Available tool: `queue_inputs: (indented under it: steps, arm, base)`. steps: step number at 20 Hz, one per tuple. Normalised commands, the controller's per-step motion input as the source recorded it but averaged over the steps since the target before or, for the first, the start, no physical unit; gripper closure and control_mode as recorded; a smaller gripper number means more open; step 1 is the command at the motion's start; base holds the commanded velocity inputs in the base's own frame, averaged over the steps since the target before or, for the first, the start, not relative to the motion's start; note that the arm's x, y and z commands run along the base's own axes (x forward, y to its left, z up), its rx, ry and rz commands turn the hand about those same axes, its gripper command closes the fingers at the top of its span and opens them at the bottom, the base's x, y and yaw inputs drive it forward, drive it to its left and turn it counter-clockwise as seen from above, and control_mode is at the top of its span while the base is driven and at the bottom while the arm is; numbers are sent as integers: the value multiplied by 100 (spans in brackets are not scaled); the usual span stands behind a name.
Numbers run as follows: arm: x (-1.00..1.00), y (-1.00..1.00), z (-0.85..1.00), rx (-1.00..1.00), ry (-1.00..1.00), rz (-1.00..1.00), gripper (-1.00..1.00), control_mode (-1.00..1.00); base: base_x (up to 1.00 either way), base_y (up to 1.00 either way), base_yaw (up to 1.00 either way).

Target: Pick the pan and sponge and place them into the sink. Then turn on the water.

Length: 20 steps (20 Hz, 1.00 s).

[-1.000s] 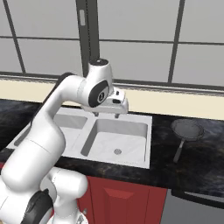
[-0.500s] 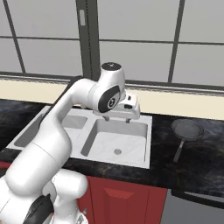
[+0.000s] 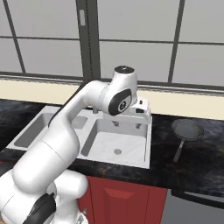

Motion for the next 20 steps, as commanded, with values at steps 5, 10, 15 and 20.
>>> queue_inputs:
  steps: [5, 10, 15, 20]
  arm:
    - [-10, -37, -8, 0, 2, 1, -100, -100]
    - [-9, -34, -2, 0, 1, 0, -100, -100]
    - [-6, -31, 0, 0, 1, 0, -100, -100]
    - [0, -23, -6, 0, 2, -1, -100, -100]
  base:
    - [0, 0, 0]
    - [0, 0, 0]
    - [0, 0, 0]
    - [0, 0, 0]
